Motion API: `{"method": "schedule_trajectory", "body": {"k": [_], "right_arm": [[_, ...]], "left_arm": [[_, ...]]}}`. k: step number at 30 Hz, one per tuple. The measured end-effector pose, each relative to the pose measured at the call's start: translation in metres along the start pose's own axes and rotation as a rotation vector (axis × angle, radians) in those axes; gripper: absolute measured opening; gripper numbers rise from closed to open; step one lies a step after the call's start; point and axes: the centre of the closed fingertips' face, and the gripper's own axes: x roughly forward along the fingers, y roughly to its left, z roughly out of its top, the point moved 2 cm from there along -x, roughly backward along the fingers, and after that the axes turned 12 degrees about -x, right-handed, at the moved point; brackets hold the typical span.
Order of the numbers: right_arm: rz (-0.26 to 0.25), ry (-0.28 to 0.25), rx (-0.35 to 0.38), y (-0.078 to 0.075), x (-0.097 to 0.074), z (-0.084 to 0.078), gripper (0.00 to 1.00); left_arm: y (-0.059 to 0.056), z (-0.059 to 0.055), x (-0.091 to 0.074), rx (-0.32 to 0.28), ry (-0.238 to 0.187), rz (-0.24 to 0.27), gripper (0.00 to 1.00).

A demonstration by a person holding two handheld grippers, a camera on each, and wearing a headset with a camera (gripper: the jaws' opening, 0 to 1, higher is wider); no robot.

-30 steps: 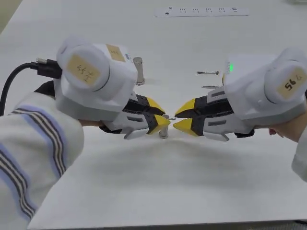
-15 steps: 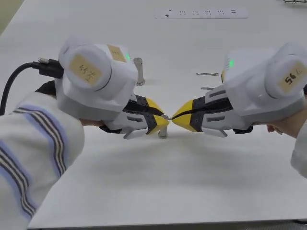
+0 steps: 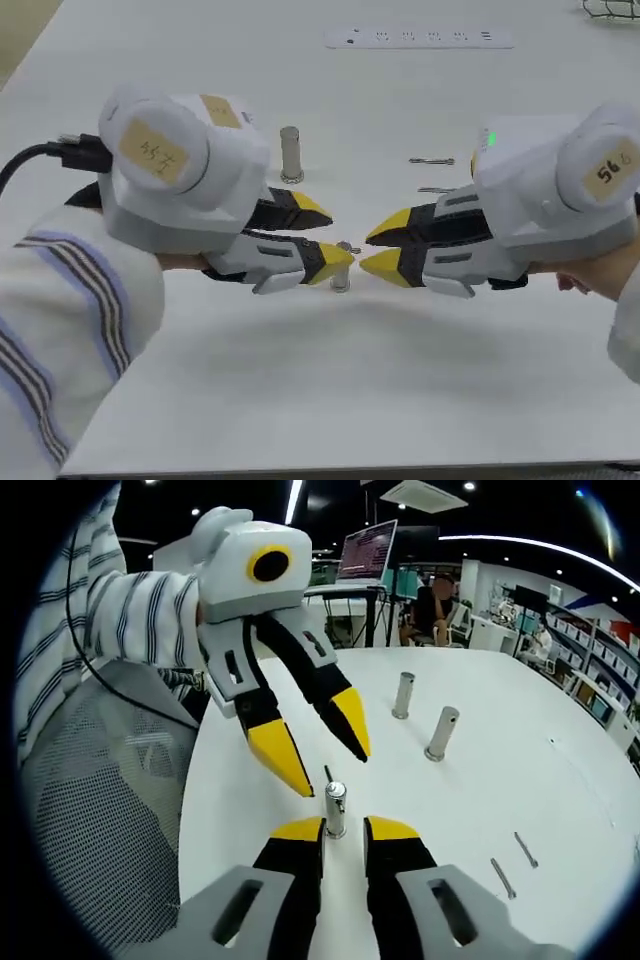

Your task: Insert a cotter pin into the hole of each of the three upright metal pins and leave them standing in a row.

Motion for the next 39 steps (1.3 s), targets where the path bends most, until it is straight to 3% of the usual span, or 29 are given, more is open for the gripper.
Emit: {"method": "schedule_trajectory", "body": {"k": [4, 5, 8, 11, 16, 20, 23, 26, 34, 39], "right_arm": [[0.013, -0.063, 0.096, 0.006, 0.004, 0.003, 0.14], [0.011, -0.066, 0.094, 0.006, 0.004, 0.003, 0.15], [0.012, -0.077, 0.115, 0.008, 0.008, 0.001, 0.19], [0.018, -0.088, 0.151, 0.01, 0.012, 0.0, 0.22], [0.024, -0.089, 0.167, 0.012, 0.02, -0.001, 0.24], [0.024, -0.092, 0.175, 0.012, 0.025, 0.0, 0.25], [0.023, -0.097, 0.183, 0.013, 0.026, 0.001, 0.25], [0.024, -0.092, 0.181, 0.013, 0.029, 0.001, 0.25], [0.029, -0.077, 0.175, 0.015, 0.036, -0.001, 0.22], [0.031, -0.065, 0.163, 0.015, 0.039, -0.002, 0.18]], "left_arm": [[0.001, 0.0, -0.011, -0.03, -0.033, 0.0, 0.35], [-0.002, -0.001, -0.013, -0.062, -0.032, -0.014, 0.4], [-0.001, -0.001, -0.02, -0.083, -0.067, 0.005, 0.61], [-0.004, -0.005, -0.027, -0.096, -0.07, 0.005, 0.68], [0.002, -0.021, -0.034, -0.105, -0.04, 0.073, 0.79], [0.009, -0.034, -0.04, -0.144, -0.033, 0.127, 0.9], [0.013, -0.038, -0.047, -0.139, -0.027, 0.169, 0.94], [0.014, -0.038, -0.052, -0.15, -0.048, 0.2, 0.99], [0.011, -0.044, -0.06, -0.183, -0.064, 0.226, 0.99], [0.017, -0.048, -0.066, -0.185, -0.065, 0.265, 0.99]]}}
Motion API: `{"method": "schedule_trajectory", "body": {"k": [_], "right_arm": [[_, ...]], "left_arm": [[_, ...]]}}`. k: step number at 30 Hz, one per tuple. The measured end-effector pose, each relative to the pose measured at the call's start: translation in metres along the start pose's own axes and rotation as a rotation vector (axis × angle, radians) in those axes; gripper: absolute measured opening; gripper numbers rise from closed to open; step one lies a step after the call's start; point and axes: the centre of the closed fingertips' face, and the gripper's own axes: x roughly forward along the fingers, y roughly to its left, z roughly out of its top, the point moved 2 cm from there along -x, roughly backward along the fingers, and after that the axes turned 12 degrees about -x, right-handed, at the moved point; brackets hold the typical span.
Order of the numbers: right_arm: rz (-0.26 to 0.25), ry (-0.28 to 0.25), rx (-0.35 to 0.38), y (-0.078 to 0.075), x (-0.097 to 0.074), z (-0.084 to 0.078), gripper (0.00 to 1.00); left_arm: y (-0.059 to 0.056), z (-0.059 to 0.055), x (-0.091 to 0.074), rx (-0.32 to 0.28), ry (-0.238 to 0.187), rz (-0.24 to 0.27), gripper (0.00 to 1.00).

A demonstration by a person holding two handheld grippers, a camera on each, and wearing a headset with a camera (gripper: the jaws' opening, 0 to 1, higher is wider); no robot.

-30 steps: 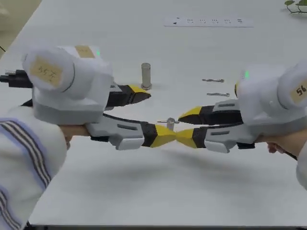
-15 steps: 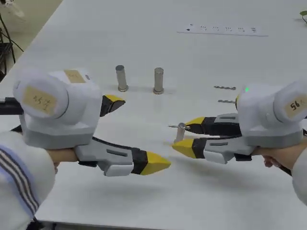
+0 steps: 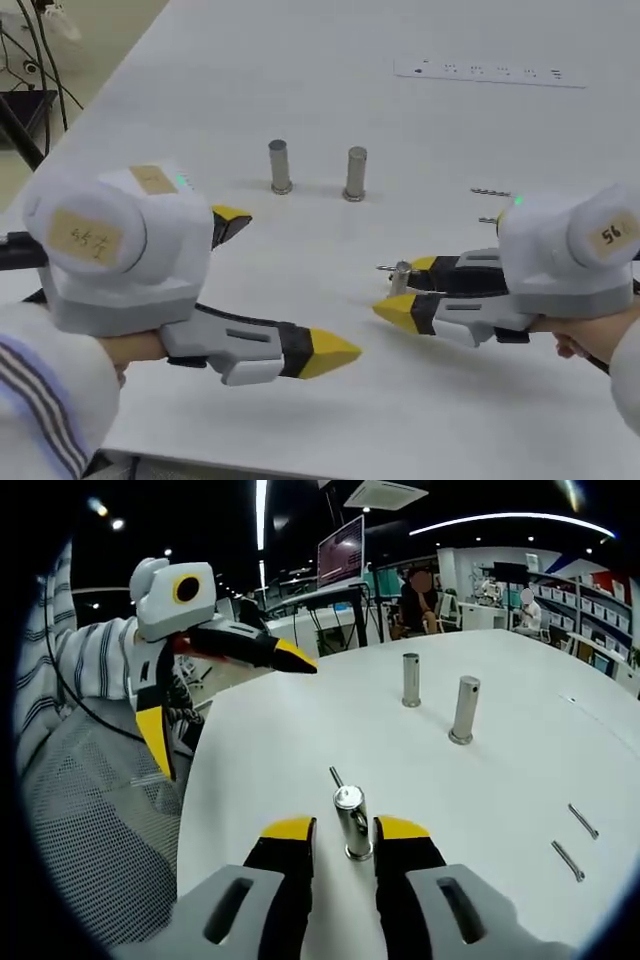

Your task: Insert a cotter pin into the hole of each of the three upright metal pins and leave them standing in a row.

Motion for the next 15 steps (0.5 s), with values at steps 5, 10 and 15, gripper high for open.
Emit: {"method": "schedule_trajectory", "body": {"k": [5, 10, 15], "right_arm": [[-0.012, 0.01, -0.002, -0.0028, 0.0007, -0.0016, 0.16], [-0.011, 0.019, -0.013, -0.0041, 0.0002, -0.0027, 0.07], [-0.015, 0.02, -0.023, -0.0051, 0.0001, -0.0027, 0.06]], "left_arm": [[0.0029, -0.0002, -0.0029, -0.015, -0.01, 0.011, 0.99], [0.0034, 0.001, -0.0035, -0.026, -0.019, 0.015, 0.99], [0.0002, -0.0018, -0.0025, -0.014, -0.003, 0.003, 0.97]]}}
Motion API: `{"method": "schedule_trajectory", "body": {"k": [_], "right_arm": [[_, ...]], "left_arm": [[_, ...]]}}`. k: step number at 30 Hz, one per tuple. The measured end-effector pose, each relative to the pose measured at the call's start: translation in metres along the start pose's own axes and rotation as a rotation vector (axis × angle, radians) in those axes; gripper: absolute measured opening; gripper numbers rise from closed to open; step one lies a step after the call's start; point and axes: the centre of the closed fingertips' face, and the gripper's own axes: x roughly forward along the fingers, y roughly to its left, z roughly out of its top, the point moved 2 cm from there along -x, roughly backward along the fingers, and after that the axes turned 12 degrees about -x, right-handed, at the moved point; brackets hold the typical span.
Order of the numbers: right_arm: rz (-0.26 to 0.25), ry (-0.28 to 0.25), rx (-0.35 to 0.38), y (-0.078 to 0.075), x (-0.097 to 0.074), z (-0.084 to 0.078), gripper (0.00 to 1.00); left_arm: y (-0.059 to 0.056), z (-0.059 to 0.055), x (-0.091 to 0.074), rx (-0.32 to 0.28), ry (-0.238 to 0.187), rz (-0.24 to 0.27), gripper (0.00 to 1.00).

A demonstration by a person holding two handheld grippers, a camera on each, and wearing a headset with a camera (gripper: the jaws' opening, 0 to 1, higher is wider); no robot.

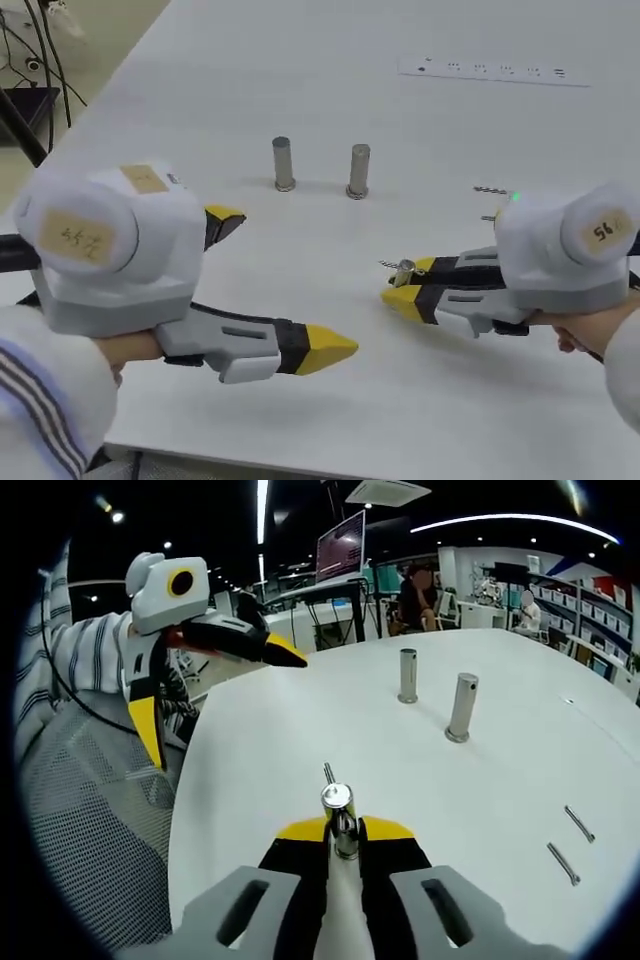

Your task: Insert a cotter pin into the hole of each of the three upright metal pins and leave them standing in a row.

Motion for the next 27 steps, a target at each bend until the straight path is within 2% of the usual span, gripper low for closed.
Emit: {"method": "schedule_trajectory", "body": {"k": [6, 15, 19, 27], "right_arm": [[-0.009, -0.006, -0.026, -0.002, 0.0, 0.0, 0.04], [0.01, 0.011, -0.091, -0.002, 0.004, 0.001, 0.04], [0.016, 0.003, -0.101, -0.004, 0.01, 0.007, 0.04], [0.013, -0.014, -0.115, -0.015, 0.023, 0.021, 0.04]], "left_arm": [[0.001, -0.002, 0.0, -0.003, 0.0, -0.004, 0.97], [0.004, -0.005, -0.003, -0.02, 0.004, 0.007, 0.97], [0.006, -0.009, -0.005, -0.029, 0.015, 0.016, 0.97], [0.009, -0.009, -0.007, -0.05, 0.014, 0.033, 0.97]]}}
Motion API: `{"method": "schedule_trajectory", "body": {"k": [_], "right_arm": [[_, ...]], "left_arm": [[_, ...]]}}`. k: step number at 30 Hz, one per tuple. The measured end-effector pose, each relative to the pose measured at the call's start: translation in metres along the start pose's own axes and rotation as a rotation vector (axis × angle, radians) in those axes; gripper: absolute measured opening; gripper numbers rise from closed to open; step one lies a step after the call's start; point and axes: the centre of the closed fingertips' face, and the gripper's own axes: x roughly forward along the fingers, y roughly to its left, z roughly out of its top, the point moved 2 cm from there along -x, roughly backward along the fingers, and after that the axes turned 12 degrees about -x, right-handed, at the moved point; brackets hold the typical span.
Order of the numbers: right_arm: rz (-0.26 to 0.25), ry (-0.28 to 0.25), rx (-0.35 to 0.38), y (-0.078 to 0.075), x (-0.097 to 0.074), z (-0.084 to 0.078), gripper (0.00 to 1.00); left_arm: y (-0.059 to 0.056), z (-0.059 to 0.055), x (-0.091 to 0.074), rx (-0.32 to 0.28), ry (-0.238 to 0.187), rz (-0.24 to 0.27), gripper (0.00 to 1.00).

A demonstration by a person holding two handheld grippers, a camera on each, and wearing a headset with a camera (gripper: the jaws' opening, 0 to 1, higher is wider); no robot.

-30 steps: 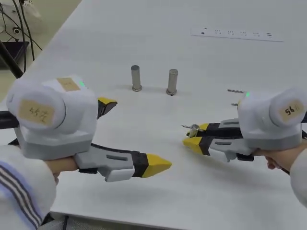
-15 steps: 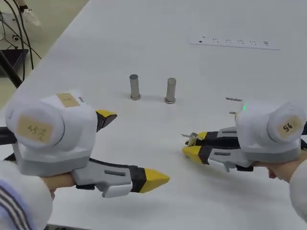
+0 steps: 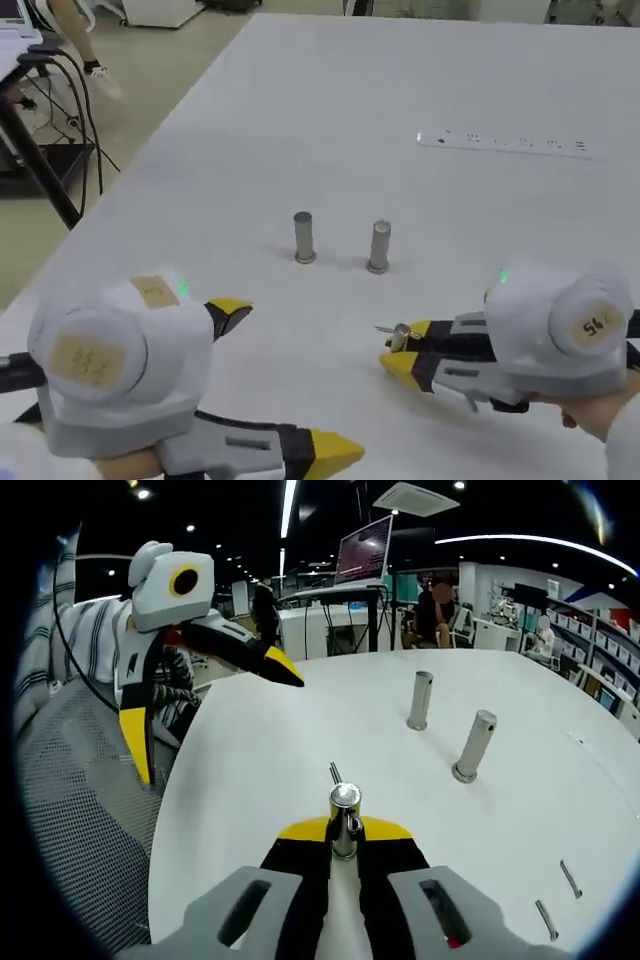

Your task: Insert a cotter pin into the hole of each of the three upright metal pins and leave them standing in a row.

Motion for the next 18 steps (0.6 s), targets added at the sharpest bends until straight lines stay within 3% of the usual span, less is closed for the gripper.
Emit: {"method": "schedule_trajectory", "body": {"k": [18], "right_arm": [[0.032, 0.009, -0.041, -0.007, 0.025, 0.012, 0.04]], "left_arm": [[0.005, 0.004, 0.0, -0.026, -0.001, 0.007, 0.96]]}}
